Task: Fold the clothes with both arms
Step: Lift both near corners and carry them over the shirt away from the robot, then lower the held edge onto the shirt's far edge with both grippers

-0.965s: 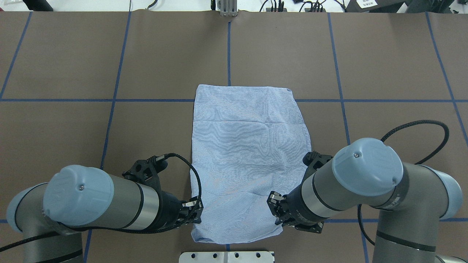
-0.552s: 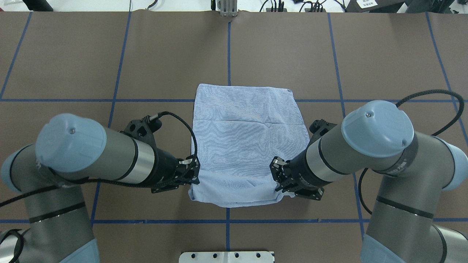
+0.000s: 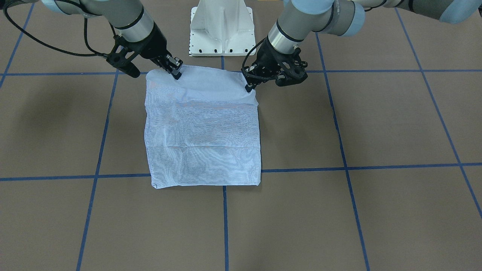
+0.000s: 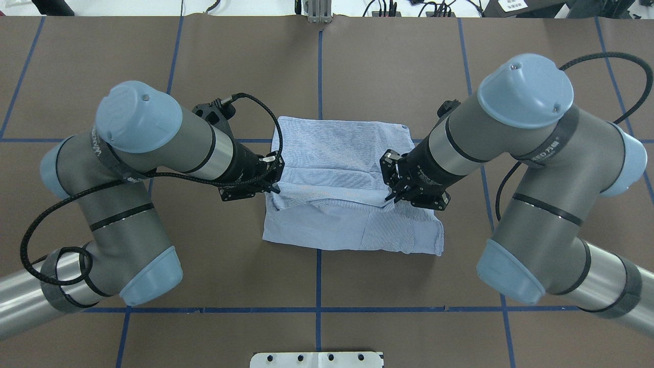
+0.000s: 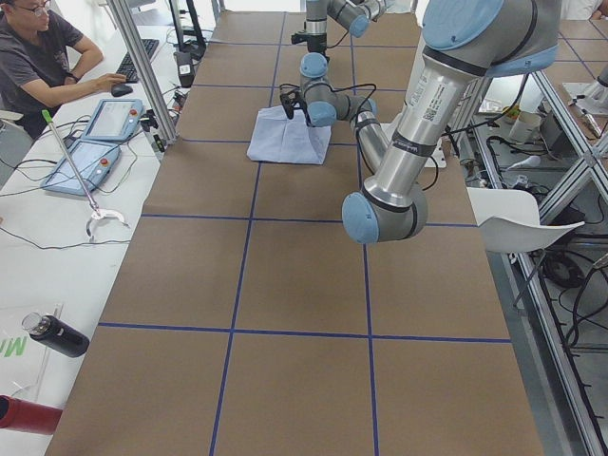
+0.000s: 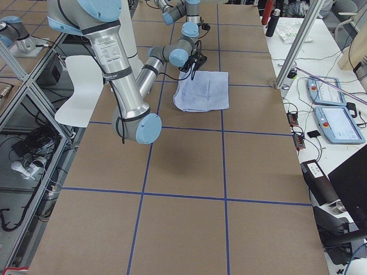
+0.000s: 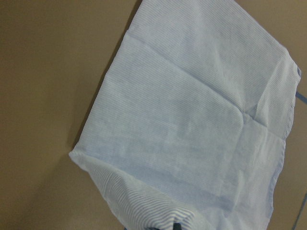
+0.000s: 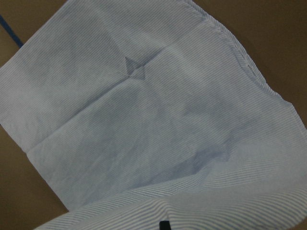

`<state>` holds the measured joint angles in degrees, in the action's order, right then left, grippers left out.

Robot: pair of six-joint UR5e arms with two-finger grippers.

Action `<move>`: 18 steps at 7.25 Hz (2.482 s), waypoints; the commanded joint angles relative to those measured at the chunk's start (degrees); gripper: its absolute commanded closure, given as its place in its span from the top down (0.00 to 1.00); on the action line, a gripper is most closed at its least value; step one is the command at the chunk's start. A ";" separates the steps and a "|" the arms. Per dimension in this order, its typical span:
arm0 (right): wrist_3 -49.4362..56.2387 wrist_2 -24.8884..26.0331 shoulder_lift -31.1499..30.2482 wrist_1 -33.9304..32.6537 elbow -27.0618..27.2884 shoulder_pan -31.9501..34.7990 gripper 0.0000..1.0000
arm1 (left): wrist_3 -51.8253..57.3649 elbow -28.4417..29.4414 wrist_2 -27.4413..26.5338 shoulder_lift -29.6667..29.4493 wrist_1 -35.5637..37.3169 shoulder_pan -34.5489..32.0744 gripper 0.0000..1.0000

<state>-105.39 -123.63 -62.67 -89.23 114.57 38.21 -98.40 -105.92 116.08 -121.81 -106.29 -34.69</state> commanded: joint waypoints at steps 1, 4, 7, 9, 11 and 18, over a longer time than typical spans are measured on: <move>3.52 -0.21 6.03 0.20 -10.10 3.18 0.00 | 2.16 4.47 0.02 -2.88 -0.23 -2.83 0.00; 6.07 -0.21 11.42 0.29 -18.50 4.94 0.00 | 1.81 10.45 -0.15 -4.84 -5.83 -3.19 0.00; 6.96 -0.04 13.36 2.29 -23.94 4.95 0.00 | 2.16 13.11 -0.42 -4.93 -7.35 -3.71 0.00; 6.96 -0.04 14.15 7.13 -28.94 4.95 0.00 | 1.90 18.61 -0.68 -6.41 -11.79 -3.71 0.00; 7.57 0.14 14.94 7.41 -31.33 4.95 0.00 | 1.72 22.85 -0.77 -6.86 -16.48 -4.41 0.00; 6.87 0.14 16.79 11.36 -34.51 7.58 1.00 | 1.80 25.06 -2.00 -8.00 -17.99 -7.84 1.00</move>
<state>-98.14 -123.10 -46.23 -77.93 79.81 44.82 -96.77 -81.01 114.09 -129.61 -124.67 -41.36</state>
